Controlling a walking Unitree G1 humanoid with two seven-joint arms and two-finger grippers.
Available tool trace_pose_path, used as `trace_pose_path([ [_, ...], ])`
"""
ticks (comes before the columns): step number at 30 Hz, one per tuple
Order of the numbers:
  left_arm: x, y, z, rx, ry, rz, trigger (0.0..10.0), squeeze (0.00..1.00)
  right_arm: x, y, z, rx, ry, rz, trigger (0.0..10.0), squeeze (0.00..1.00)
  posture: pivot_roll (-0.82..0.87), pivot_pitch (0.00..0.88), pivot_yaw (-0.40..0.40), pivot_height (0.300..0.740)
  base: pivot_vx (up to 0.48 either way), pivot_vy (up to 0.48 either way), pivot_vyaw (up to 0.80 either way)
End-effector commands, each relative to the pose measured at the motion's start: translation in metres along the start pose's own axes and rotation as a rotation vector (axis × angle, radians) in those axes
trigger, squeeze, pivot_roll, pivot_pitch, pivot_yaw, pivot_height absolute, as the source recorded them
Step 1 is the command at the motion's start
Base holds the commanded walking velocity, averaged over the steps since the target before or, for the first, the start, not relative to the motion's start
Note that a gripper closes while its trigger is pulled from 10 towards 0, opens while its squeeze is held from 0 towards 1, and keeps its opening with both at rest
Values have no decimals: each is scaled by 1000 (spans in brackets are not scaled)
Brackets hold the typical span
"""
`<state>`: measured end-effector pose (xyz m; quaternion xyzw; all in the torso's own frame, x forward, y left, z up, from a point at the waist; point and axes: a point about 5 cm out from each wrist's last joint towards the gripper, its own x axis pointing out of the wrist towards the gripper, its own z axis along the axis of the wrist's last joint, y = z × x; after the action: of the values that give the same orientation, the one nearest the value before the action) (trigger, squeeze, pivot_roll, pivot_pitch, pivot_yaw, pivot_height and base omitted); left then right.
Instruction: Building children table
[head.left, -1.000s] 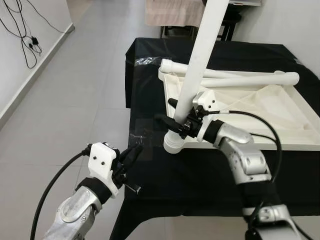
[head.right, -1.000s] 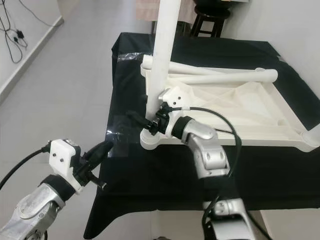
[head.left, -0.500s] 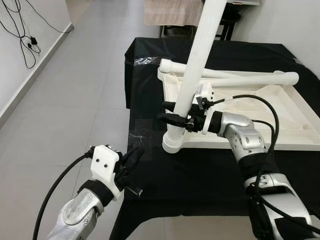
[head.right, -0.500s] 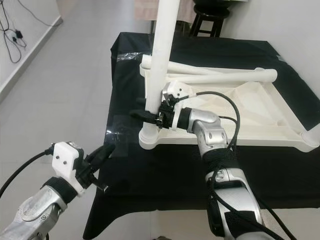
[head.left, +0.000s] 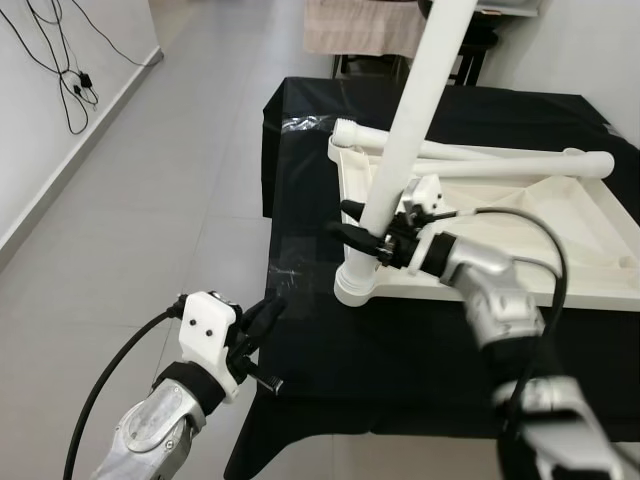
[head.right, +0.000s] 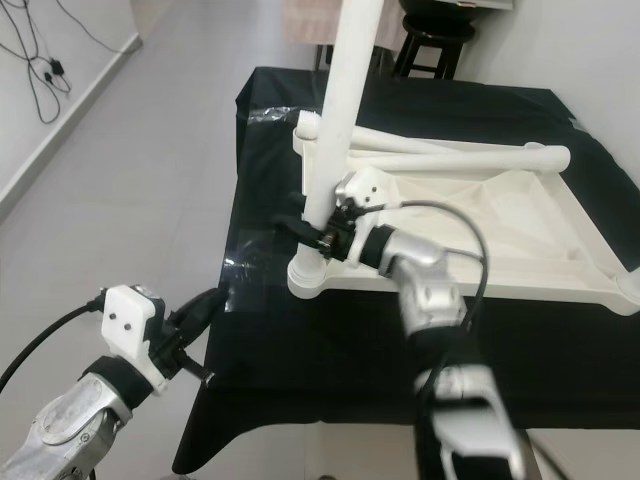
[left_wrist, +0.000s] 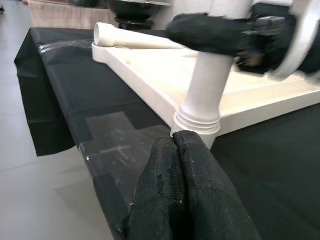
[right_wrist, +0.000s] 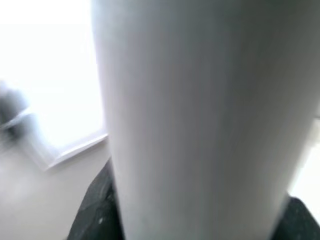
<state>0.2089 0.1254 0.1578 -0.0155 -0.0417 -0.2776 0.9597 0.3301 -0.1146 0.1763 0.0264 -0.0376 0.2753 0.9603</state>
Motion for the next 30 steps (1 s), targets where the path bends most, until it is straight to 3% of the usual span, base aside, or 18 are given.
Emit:
trace_pose_path([
  [1, -2, 0, 1, -1, 6, -8, 10000, 0, -18, 5, -27, -28, 125, -218, 0, 0, 59, 145, -81, 740, 0, 0, 0],
  [2, -3, 0, 1, 0, 7, -8, 10000, 0, -19, 17, -30, -30, 113, -224, 0, 0, 61, 142, -75, 740, 0, 0, 0],
  [4, -2, 0, 1, 0, 8, -8, 10000, 0, -14, 26, -34, -16, 123, -169, 0, 0, 63, 141, -78, 740, 0, 0, 0],
  [9, -2, 0, 1, 0, 8, -7, 10000, 0, -6, 24, -33, 11, 126, -136, 0, 0, 69, 138, -90, 740, 0, 0, 0],
  [10, -1, 0, 1, 0, 7, -6, 10000, 0, -4, 24, -33, 11, 138, -124, 2667, 0, 74, 138, -94, 740, 0, 0, 0],
  [11, -1, 0, 1, 0, 7, -6, 10000, 0, -4, 24, -33, 11, 138, -124, 2667, 0, 74, 138, -94, 740, 0, 0, 0],
  [12, -1, 0, 1, 1, 7, -4, 10000, 0, -3, 25, -32, 3, 150, -119, 10000, 0, 73, 137, -95, 740, 0, 0, 0],
  [14, -1, 0, 1, 1, 7, -4, 10000, 0, -1, 28, -31, 8, 148, -88, 10000, 0, 73, 137, -95, 740, 0, 0, 0],
  [15, -1, 0, 1, 1, 6, -4, 10000, 0, 2, 32, -27, 23, 126, -11, 10000, 0, 71, 136, -93, 740, 0, 0, 0],
  [16, -1, 0, 1, 1, 6, -5, 10000, 0, 4, 35, -24, 35, 108, 42, 10000, 1000, 67, 135, -90, 740, 0, 0, 0],
  [18, 0, 0, 1, 0, 6, -6, 10000, 0, 6, 44, -11, 54, 63, 141, 10000, 1000, 66, 132, -88, 740, 0, 0, 0],
  [24, 1, 1, 0, -1, 6, -7, 10000, 0, 12, 38, 9, 12, -1, 334, 10000, 945, 73, 125, -89, 740, 0, 0, 0],
  [25, 1, 1, 0, -1, 6, -7, 10000, 0, 13, 33, 11, -25, 3, 391, 10000, 0, 74, 121, -88, 740, 0, 0, 0],
  [27, 1, 1, 0, -1, 6, -6, 10000, 0, 14, 30, 13, -50, 8, 430, 10000, 0, 74, 121, -88, 740, 0, 0, 0],
  [29, 1, 2, -1, 0, 7, -6, 10000, 0, 12, 24, 11, -130, 77, 651, 10000, 0, 87, 116, -86, 740, 0, 0, 0],
  [30, 1, 2, -1, 0, 7, -6, 10000, 0, 12, 24, 11, -130, 77, 651, 10000, 0, 87, 116, -86, 740, 0, 0, 0],
])
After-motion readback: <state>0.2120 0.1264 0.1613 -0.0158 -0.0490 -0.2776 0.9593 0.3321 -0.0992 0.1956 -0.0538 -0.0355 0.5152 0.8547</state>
